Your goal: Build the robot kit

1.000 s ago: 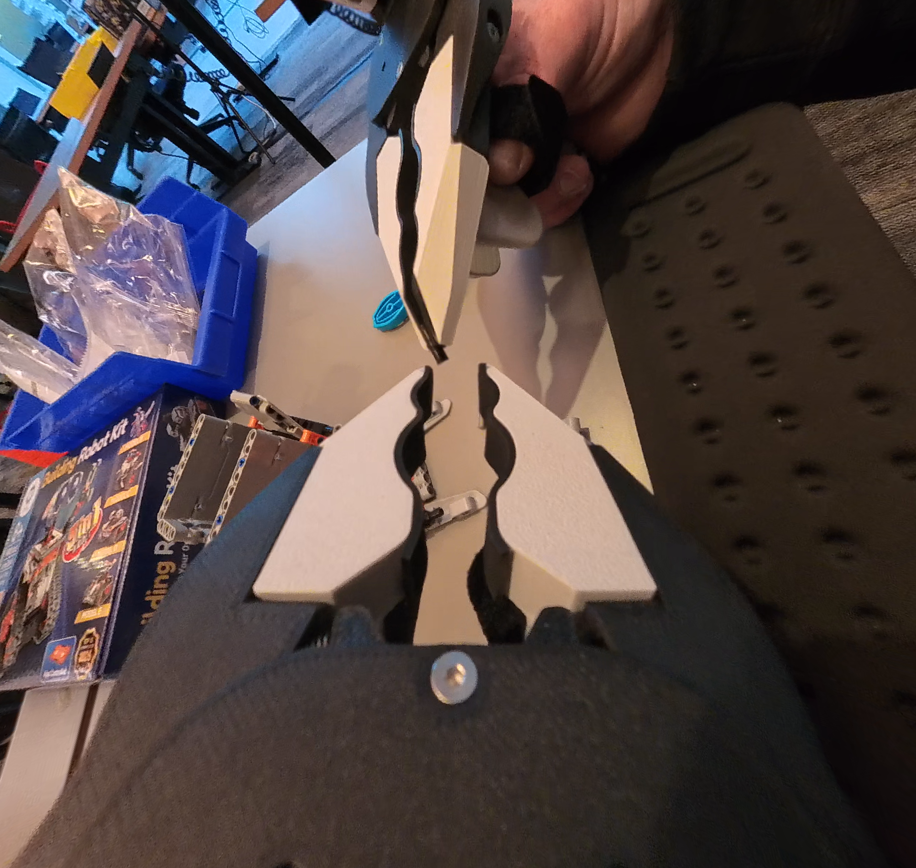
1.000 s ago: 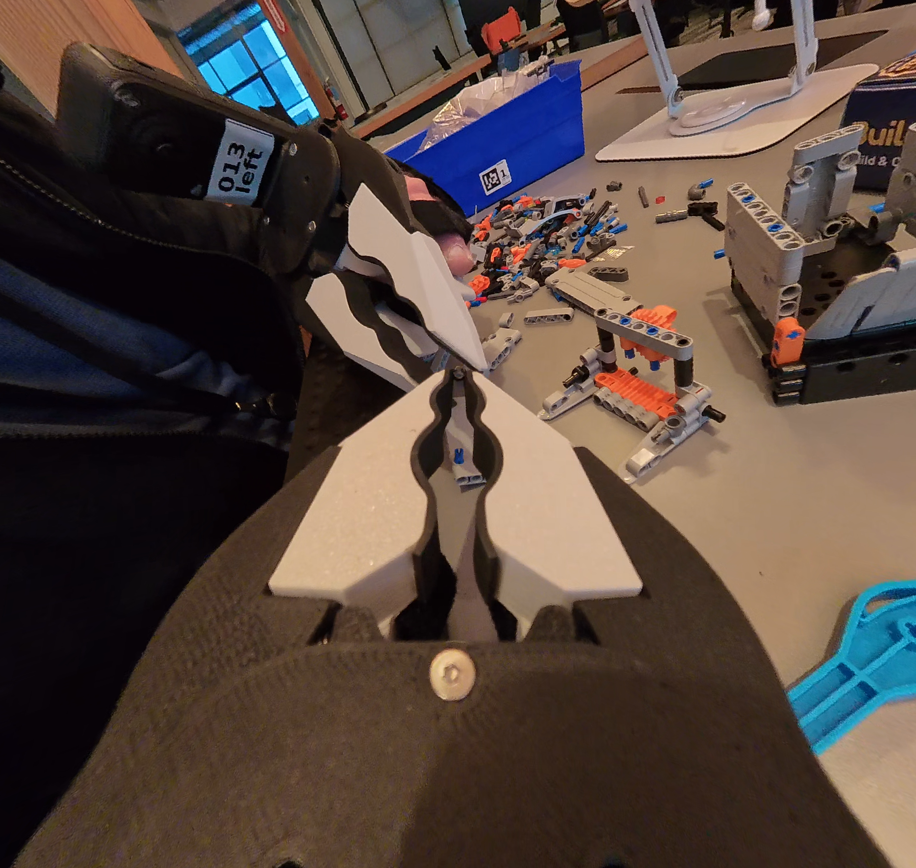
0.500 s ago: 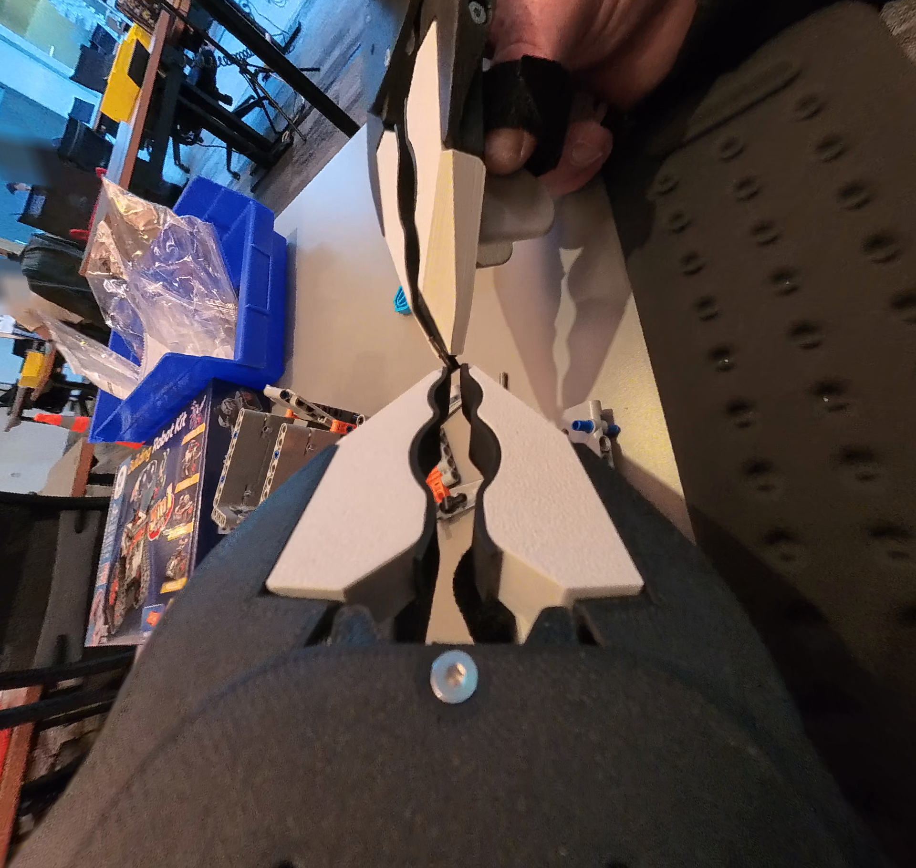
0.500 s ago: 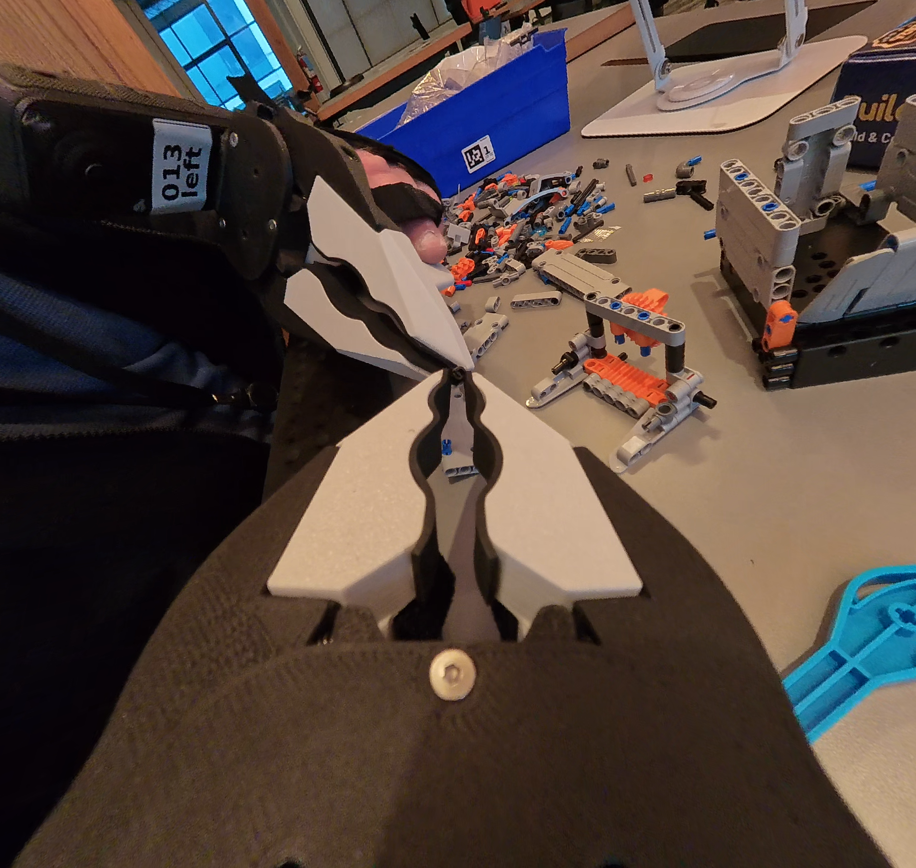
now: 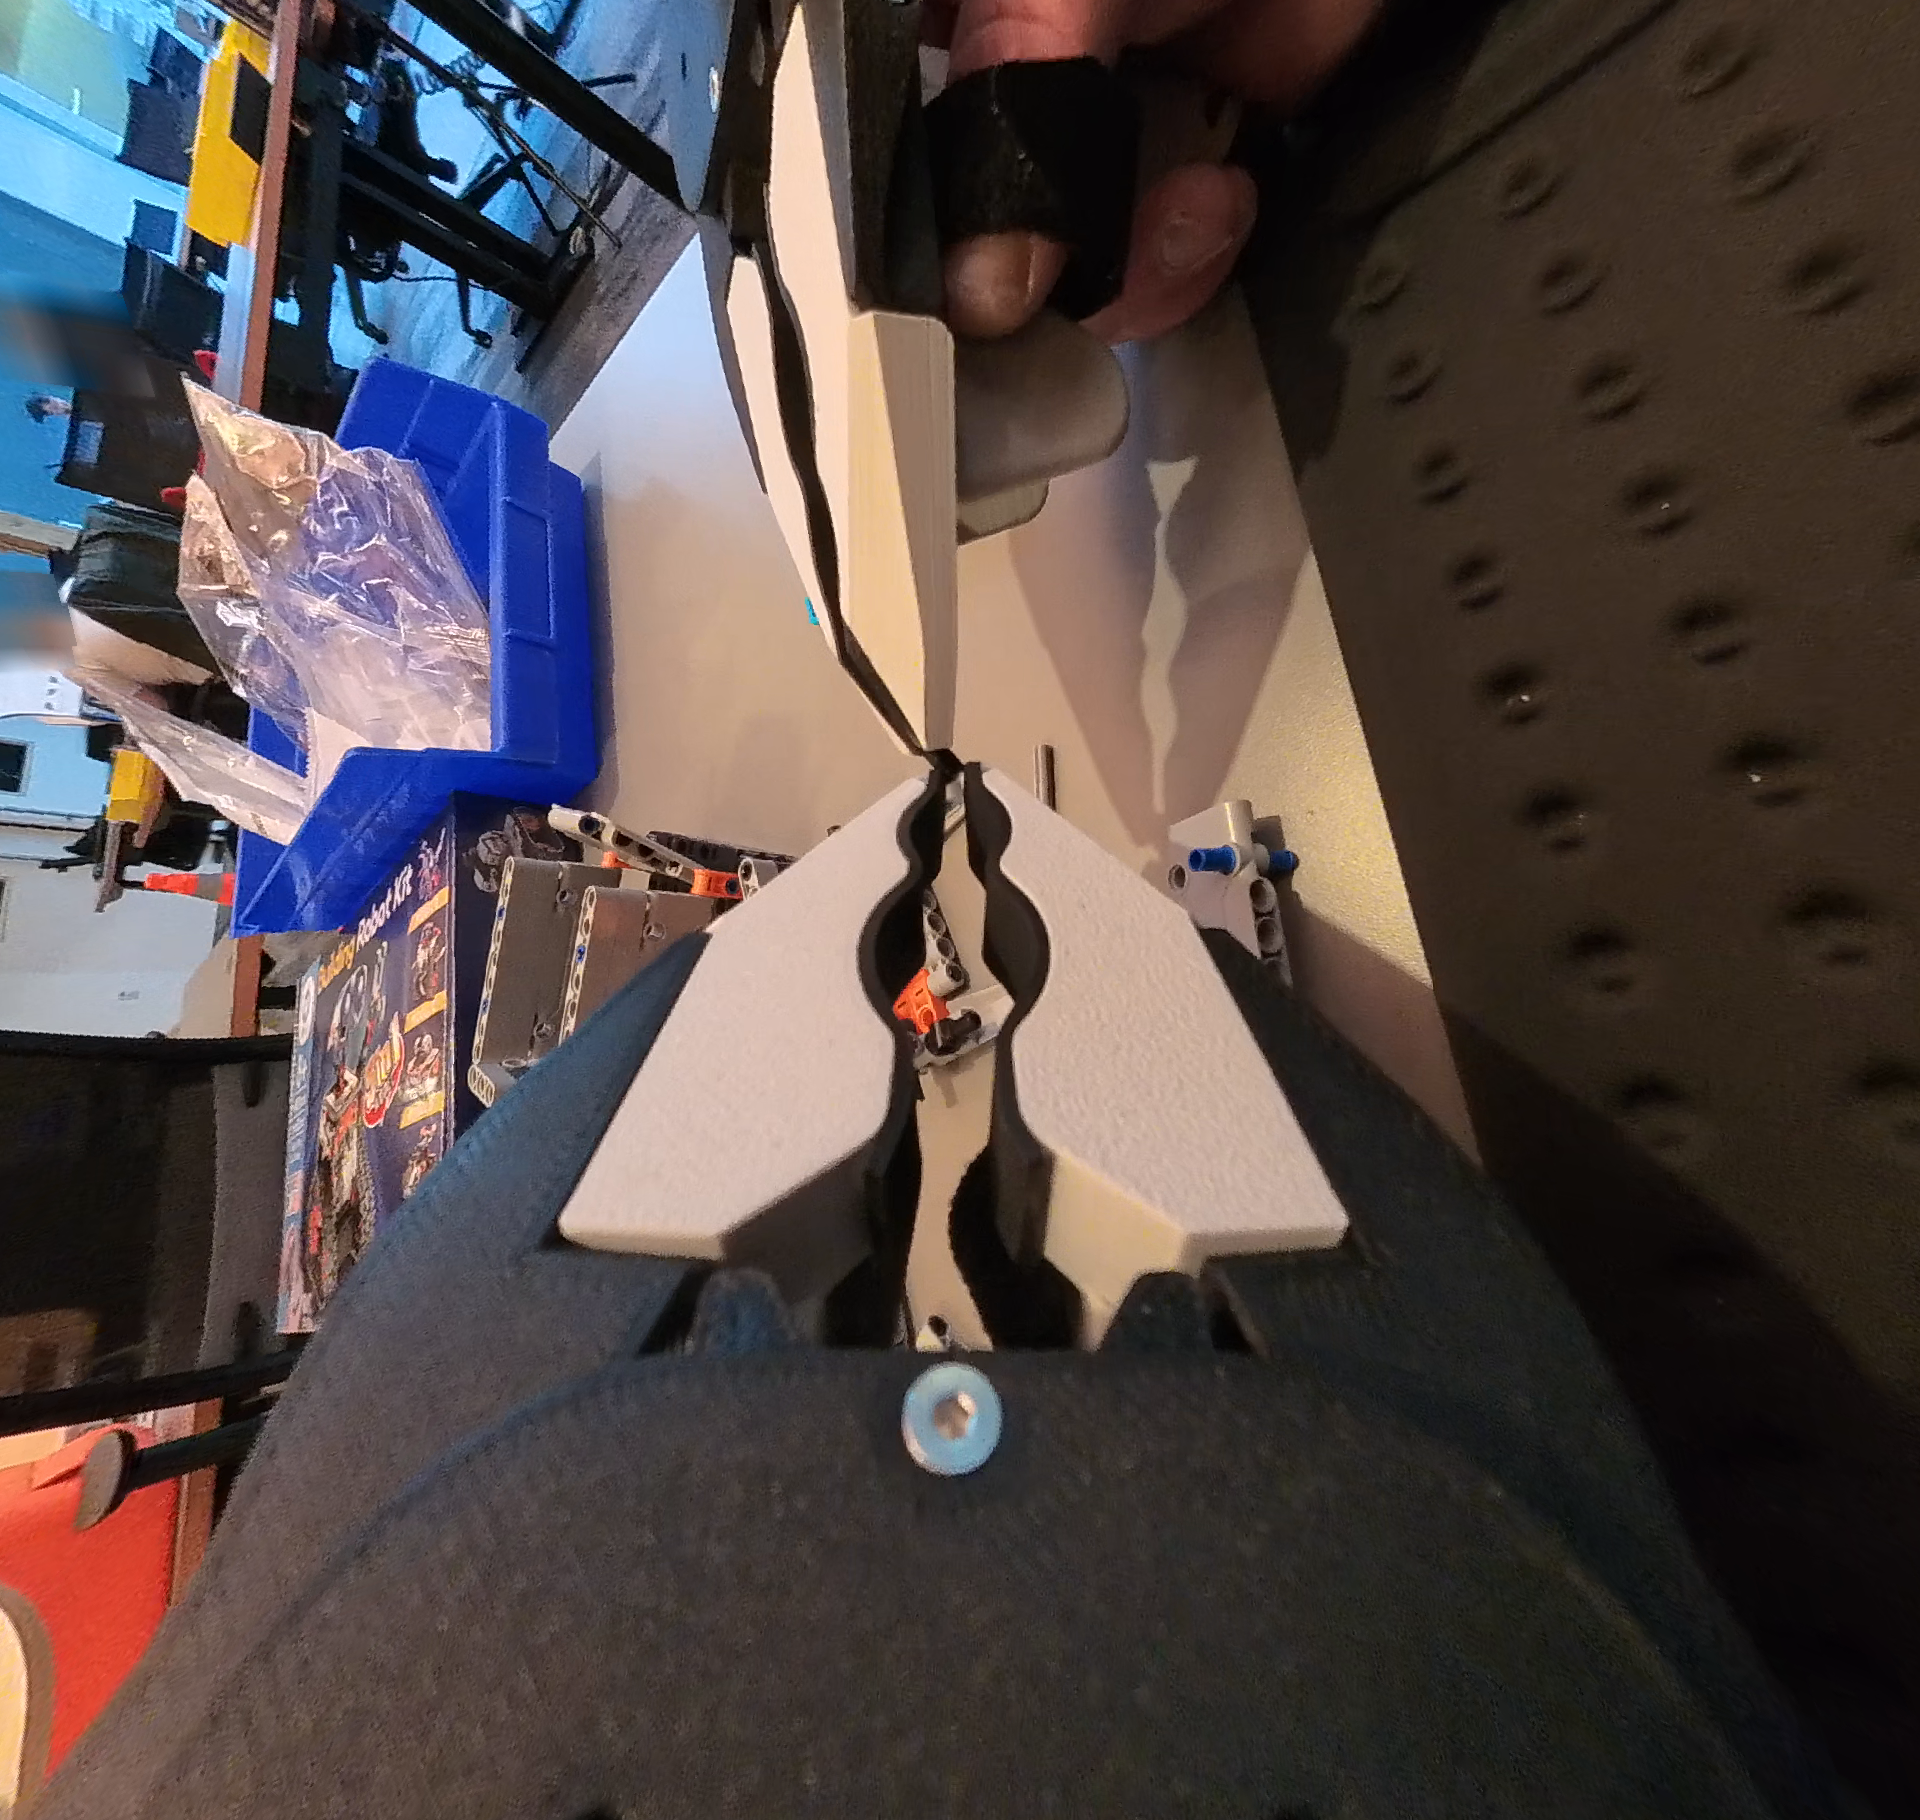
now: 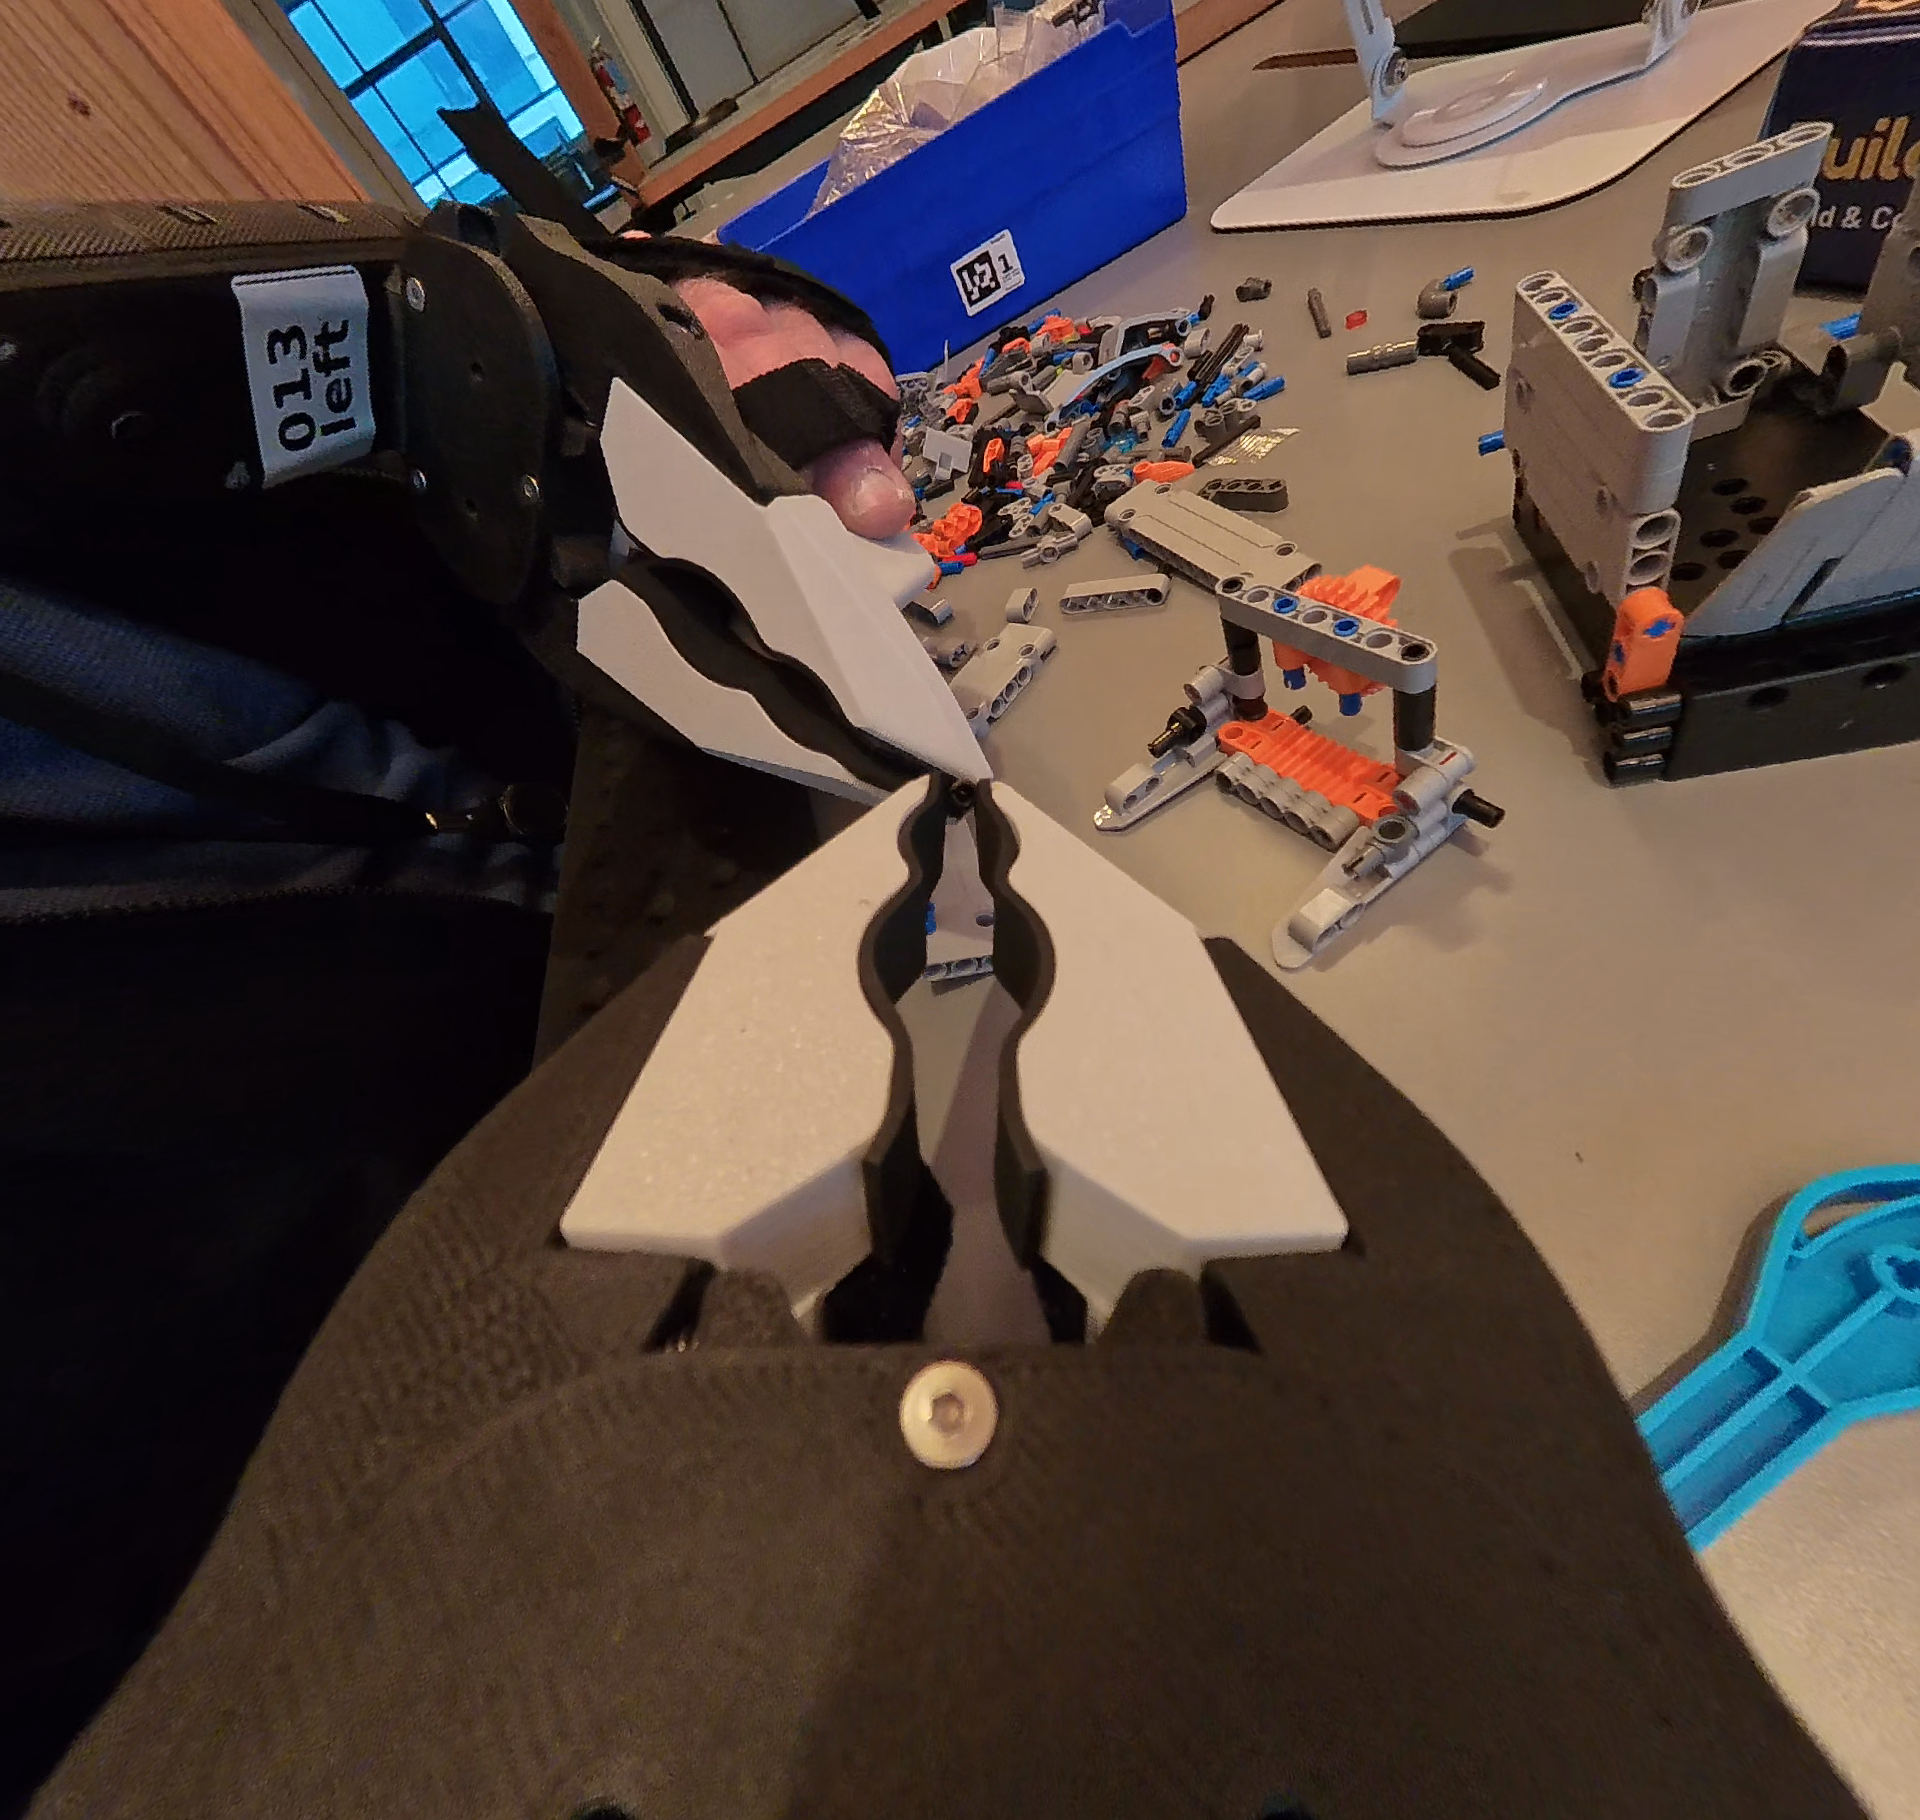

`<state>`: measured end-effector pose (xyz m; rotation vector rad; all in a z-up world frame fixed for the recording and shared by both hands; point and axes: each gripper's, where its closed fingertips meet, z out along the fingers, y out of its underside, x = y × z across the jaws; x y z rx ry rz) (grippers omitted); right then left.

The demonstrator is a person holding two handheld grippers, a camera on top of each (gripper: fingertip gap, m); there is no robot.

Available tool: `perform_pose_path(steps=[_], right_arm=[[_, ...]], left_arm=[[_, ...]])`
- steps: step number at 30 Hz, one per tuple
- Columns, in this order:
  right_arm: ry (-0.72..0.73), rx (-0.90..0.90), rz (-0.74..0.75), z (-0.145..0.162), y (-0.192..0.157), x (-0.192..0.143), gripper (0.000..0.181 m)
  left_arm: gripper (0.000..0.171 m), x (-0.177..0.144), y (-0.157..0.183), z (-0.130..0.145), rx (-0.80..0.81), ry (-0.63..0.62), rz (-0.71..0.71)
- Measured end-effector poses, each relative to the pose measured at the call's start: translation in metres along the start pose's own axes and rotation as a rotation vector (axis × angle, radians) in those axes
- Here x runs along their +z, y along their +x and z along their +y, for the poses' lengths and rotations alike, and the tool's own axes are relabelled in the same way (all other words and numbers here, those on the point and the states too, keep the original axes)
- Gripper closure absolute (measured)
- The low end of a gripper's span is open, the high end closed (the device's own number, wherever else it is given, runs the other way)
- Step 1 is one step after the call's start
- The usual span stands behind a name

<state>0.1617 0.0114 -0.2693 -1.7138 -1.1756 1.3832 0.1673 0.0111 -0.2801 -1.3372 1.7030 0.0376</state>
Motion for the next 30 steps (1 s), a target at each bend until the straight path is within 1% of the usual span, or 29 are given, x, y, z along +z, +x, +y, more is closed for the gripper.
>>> perform_pose_path(steps=[3, 4, 5, 7, 8, 10, 13, 14, 15, 16, 19, 22, 27, 30], right_arm=[[-0.023, -0.014, 0.020, 0.003, 0.002, 0.001, 0.179], [-0.025, -0.016, 0.030, 0.003, 0.003, 0.001, 0.179], [-0.017, -0.011, 0.030, 0.003, 0.003, 0.000, 0.179], [-0.009, -0.001, 0.027, 0.002, 0.004, -0.002, 0.179], [-0.011, -0.004, 0.029, 0.002, 0.004, -0.002, 0.179], [-0.024, -0.007, 0.031, 0.004, 0.004, -0.001, 0.179], [-0.028, -0.009, 0.032, 0.004, 0.004, 0.000, 0.179], [-0.030, -0.010, 0.034, 0.005, 0.004, 0.000, 0.179], [-0.031, -0.013, 0.037, 0.005, 0.004, 0.000, 0.179], [-0.031, -0.016, 0.041, 0.005, 0.004, 0.000, 0.179], [-0.029, -0.024, 0.050, 0.005, 0.004, -0.001, 0.179], [-0.016, -0.048, 0.058, 0.003, 0.003, -0.002, 0.179], [0.033, -0.133, 0.060, -0.004, -0.008, -0.007, 0.179], [0.048, -0.167, 0.064, -0.007, -0.012, -0.007, 0.179]], left_arm=[[0.170, 0.002, 0.003, 0.002, -0.001, -0.014, 0.024], [0.166, 0.002, 0.006, 0.004, -0.026, -0.022, 0.062], [0.162, 0.001, 0.013, 0.005, -0.077, -0.024, 0.138], [0.140, -0.001, 0.021, 0.012, -0.200, -0.046, 0.273], [0.132, -0.002, 0.026, 0.015, -0.239, -0.053, 0.326], [0.125, -0.003, 0.037, 0.020, -0.293, -0.072, 0.420], [0.127, 0.001, 0.058, 0.022, -0.322, -0.100, 0.527], [0.130, 0.004, 0.063, 0.025, -0.318, -0.115, 0.541], [0.137, 0.005, 0.067, 0.025, -0.324, -0.111, 0.559], [0.147, 0.005, 0.067, 0.022, -0.340, -0.093, 0.569], [0.148, 0.007, 0.067, 0.021, -0.384, -0.087, 0.579], [0.149, 0.008, 0.058, 0.022, -0.432, -0.060, 0.543], [0.149, -0.002, 0.022, 0.009, -0.597, 0.117, 0.466], [0.149, -0.007, 0.011, 0.003, -0.649, 0.191, 0.451]])
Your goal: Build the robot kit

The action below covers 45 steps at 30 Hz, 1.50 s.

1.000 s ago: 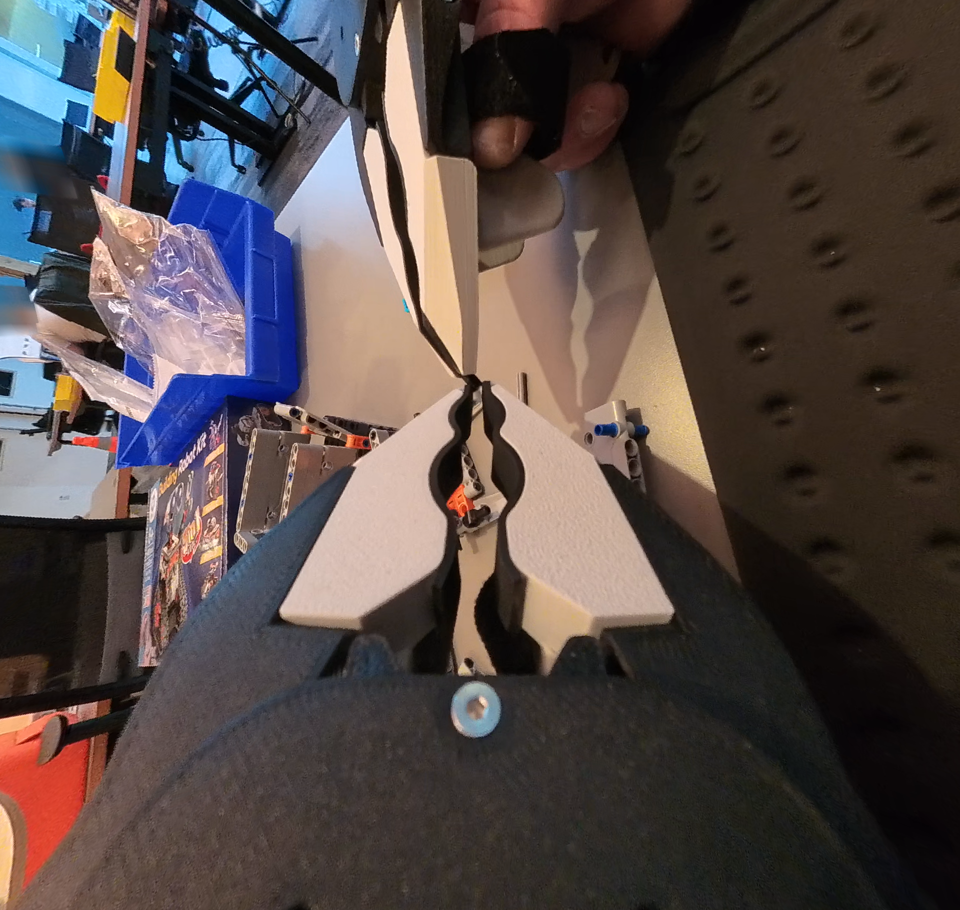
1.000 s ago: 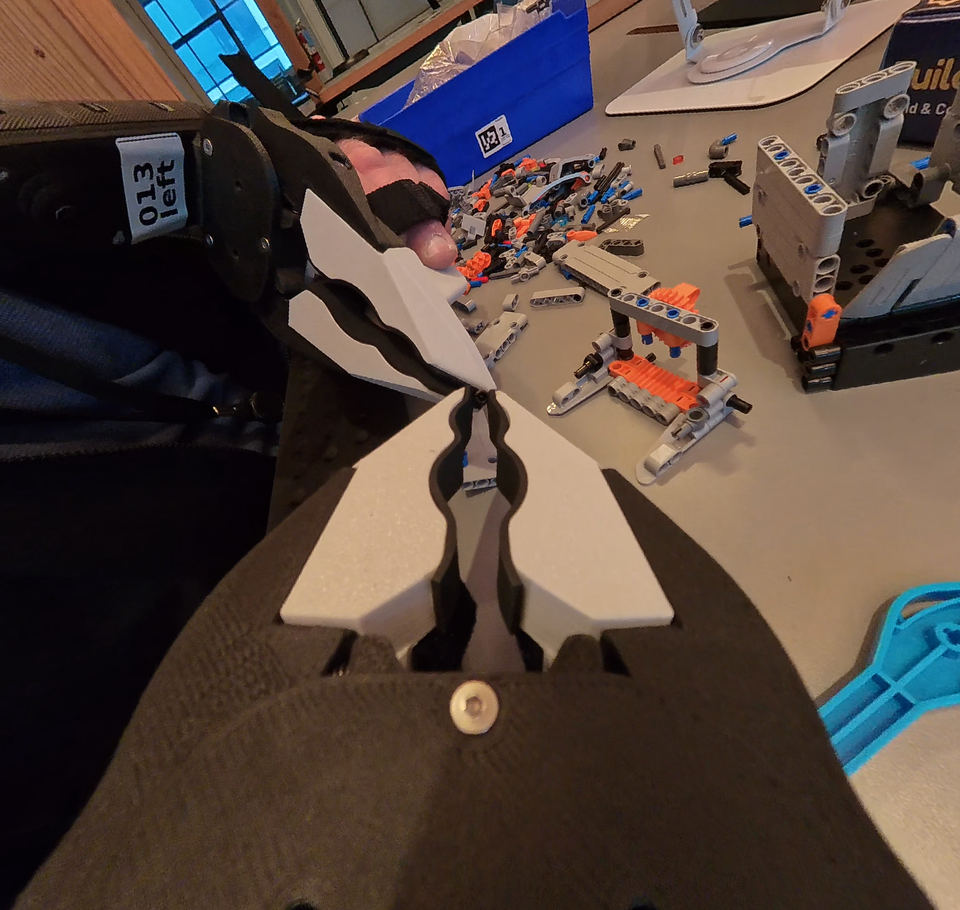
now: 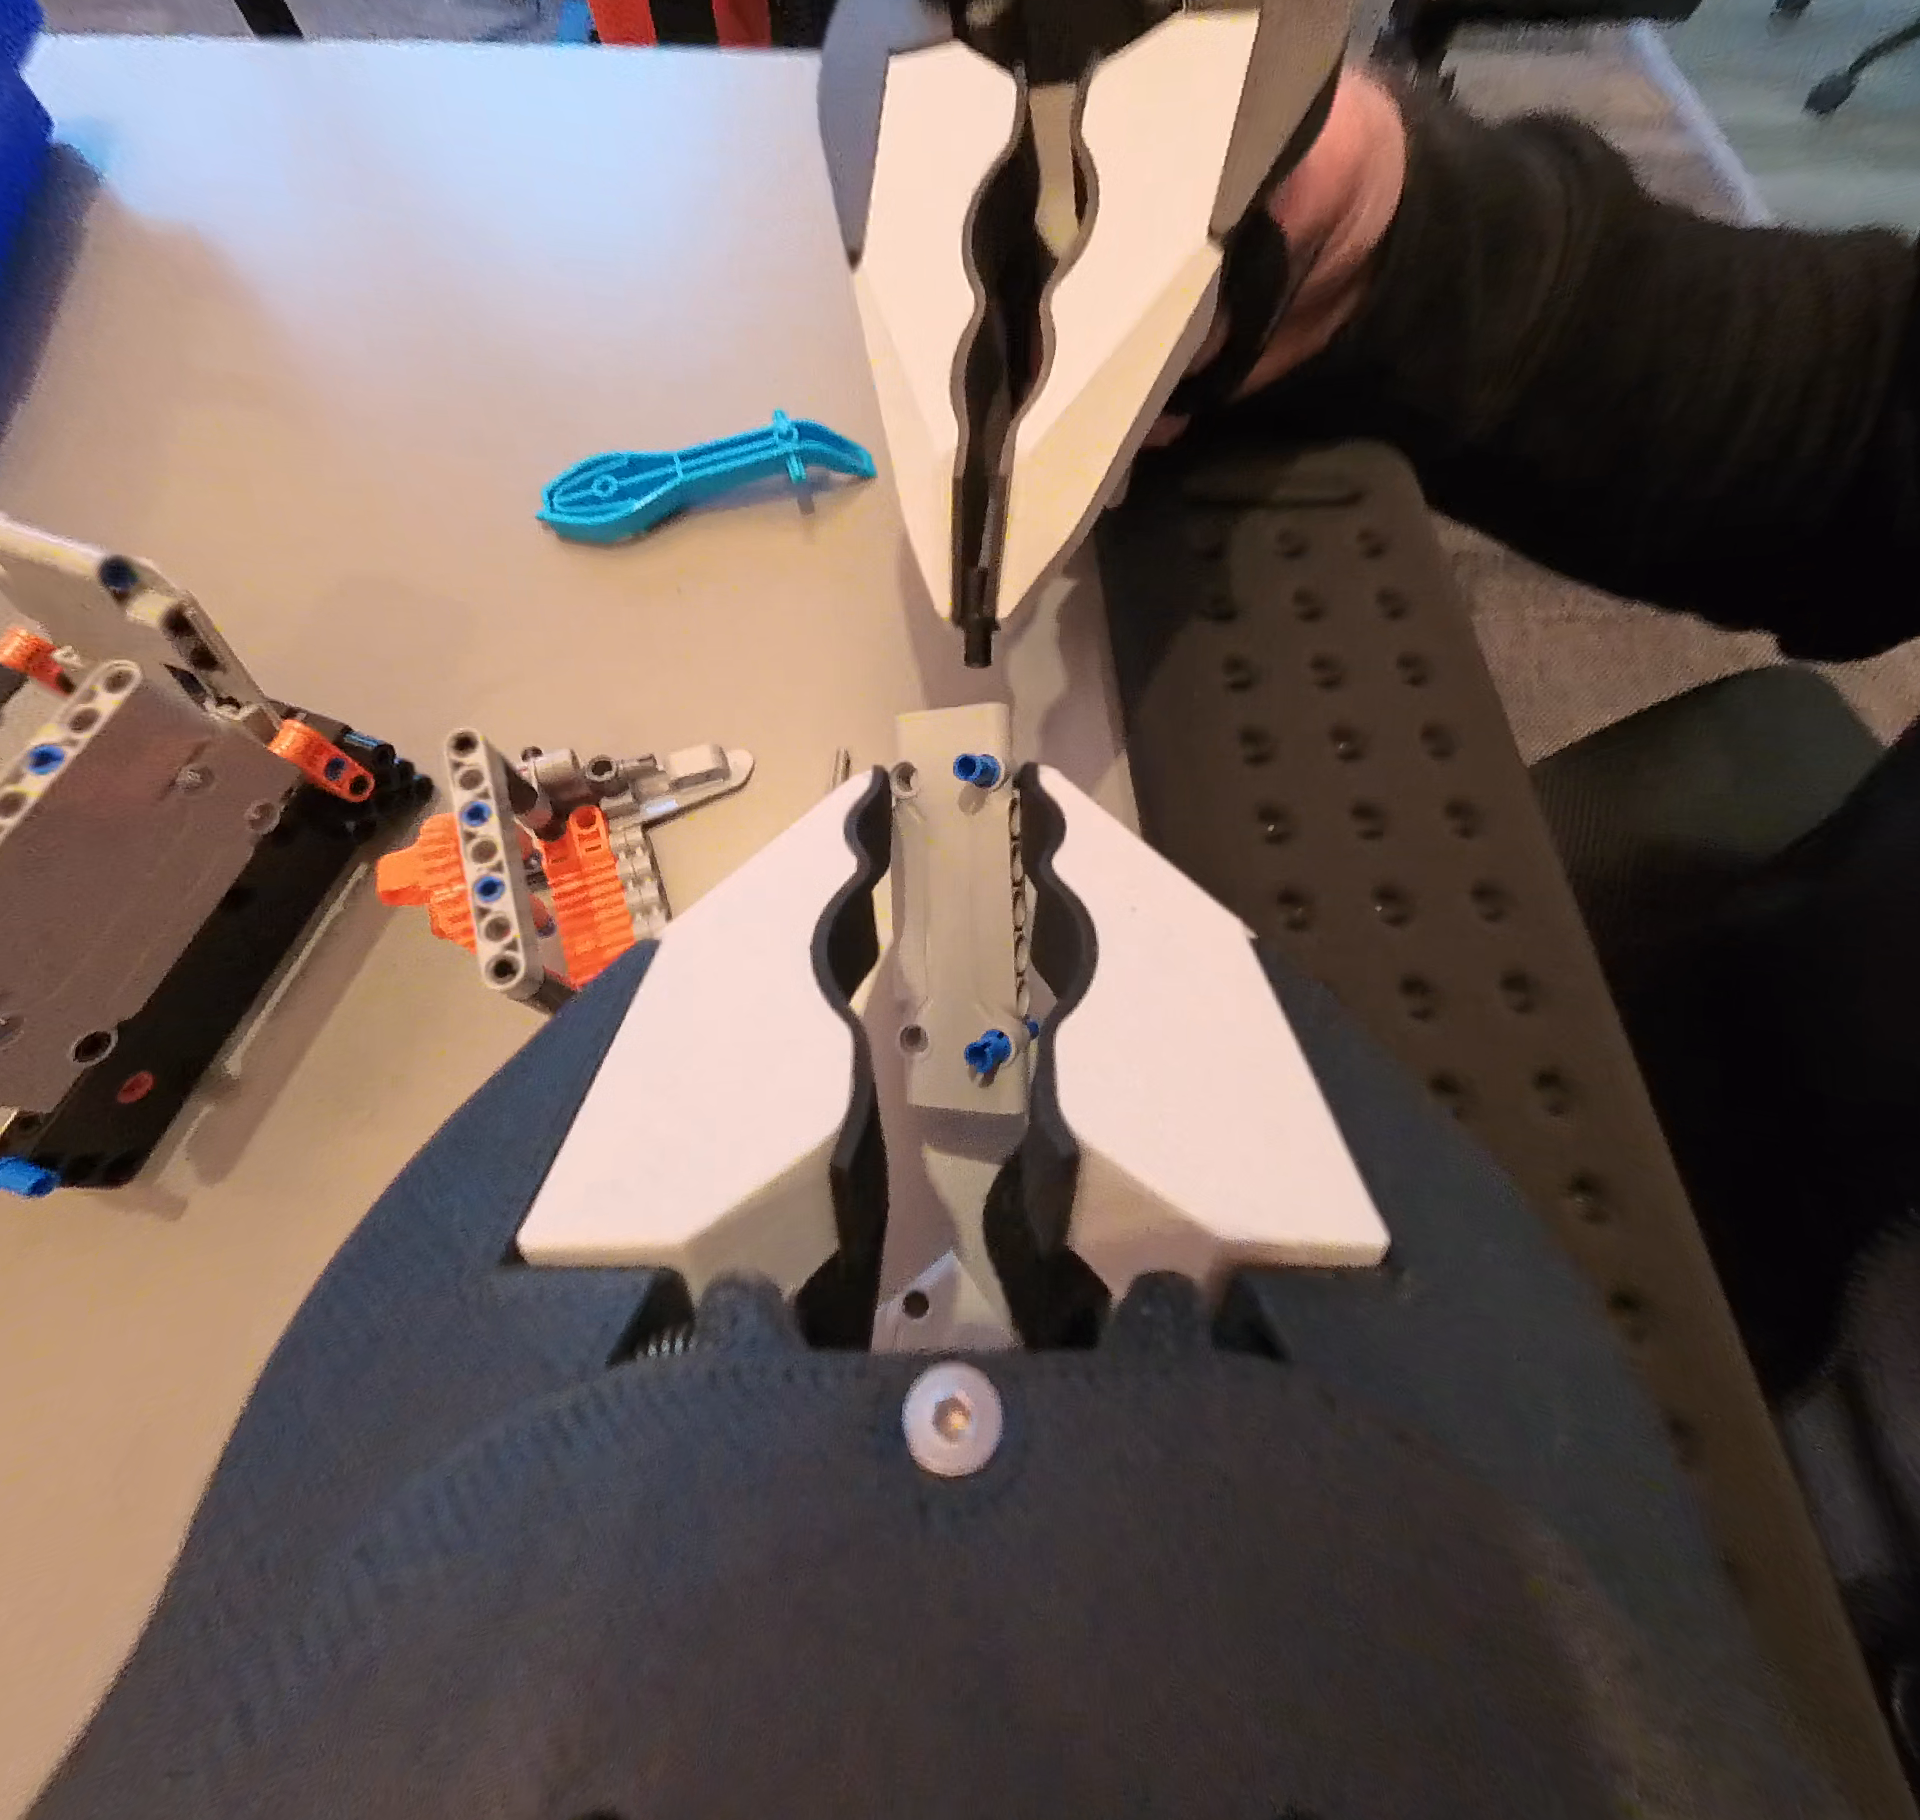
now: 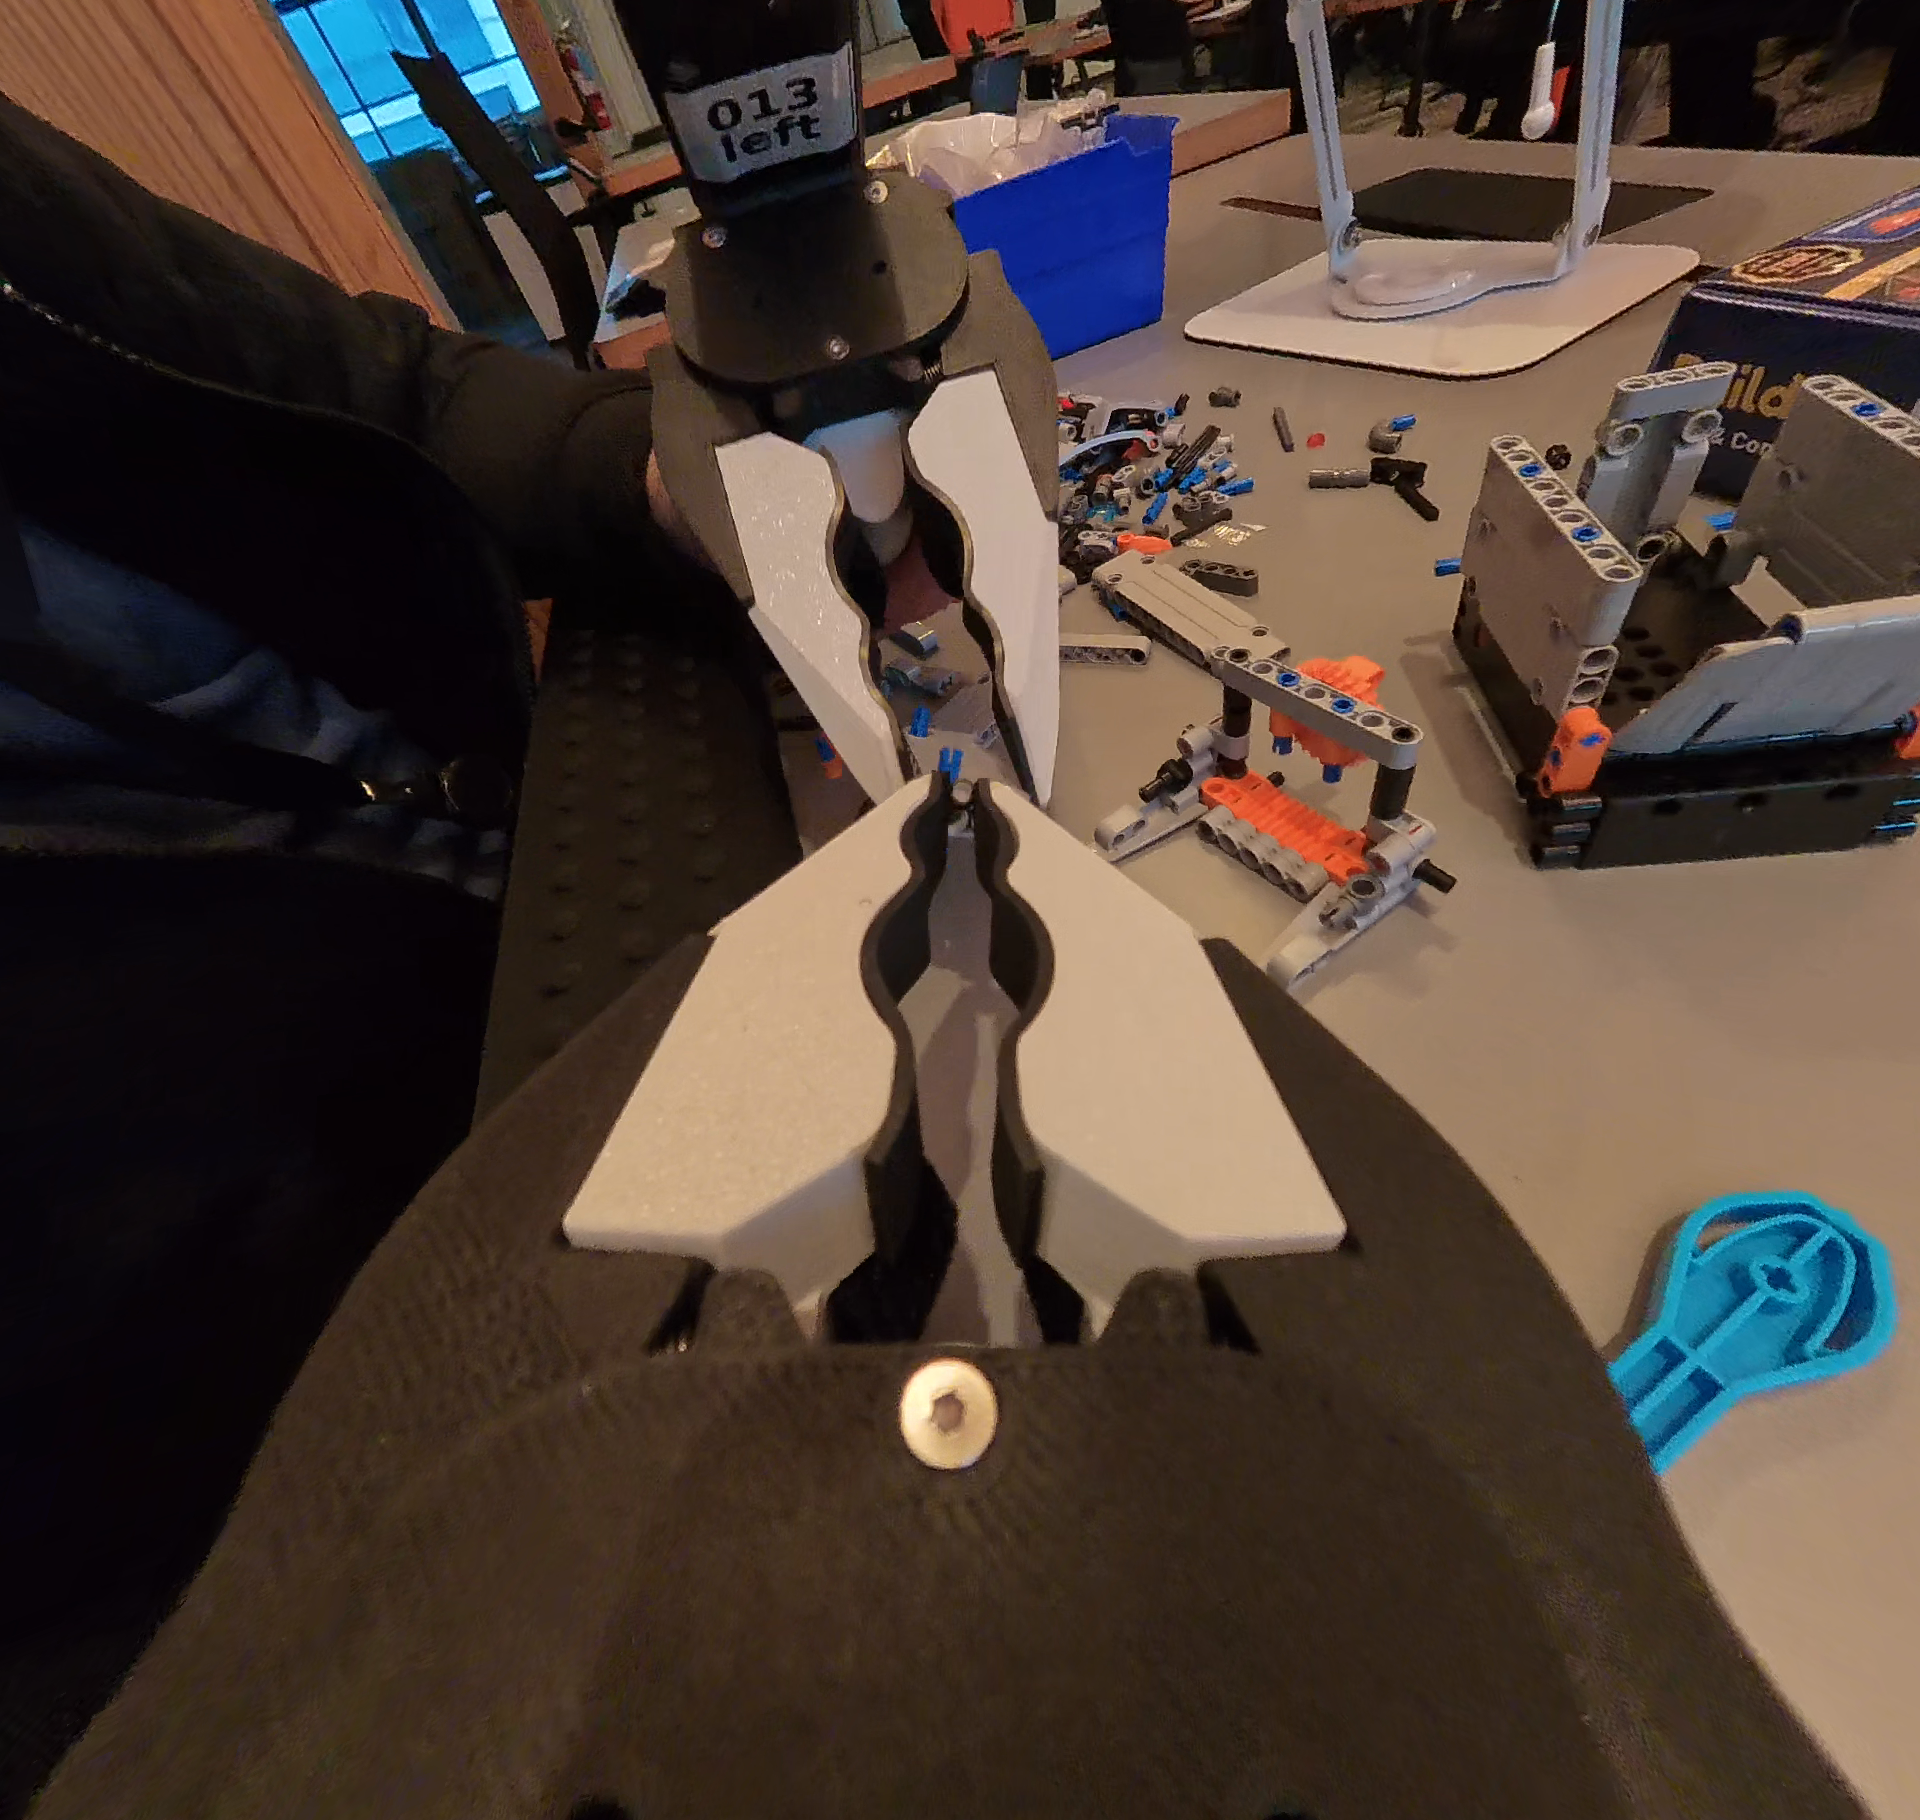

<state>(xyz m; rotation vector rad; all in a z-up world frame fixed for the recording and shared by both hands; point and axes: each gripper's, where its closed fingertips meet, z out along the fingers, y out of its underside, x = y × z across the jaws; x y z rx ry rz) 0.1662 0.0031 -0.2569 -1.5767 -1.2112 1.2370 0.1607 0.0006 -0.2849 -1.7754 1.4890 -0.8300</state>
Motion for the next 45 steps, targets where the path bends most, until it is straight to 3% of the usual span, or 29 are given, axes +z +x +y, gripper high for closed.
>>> perform_pose_path(steps=[13, 27, 45], right_arm=[[0.034, -0.076, 0.006, -0.008, -0.007, -0.001, 0.179], [-0.036, -0.206, 0.067, 0.001, -0.009, 0.006, 0.179], [0.006, -0.283, 0.099, -0.007, -0.012, 0.002, 0.179]], left_arm=[[0.150, -0.006, 0.002, -0.016, -0.018, 0.101, 0.011], [0.151, -0.002, 0.000, -0.009, -0.009, 0.060, -0.030], [0.151, -0.008, 0.002, -0.018, -0.004, 0.103, -0.051]])
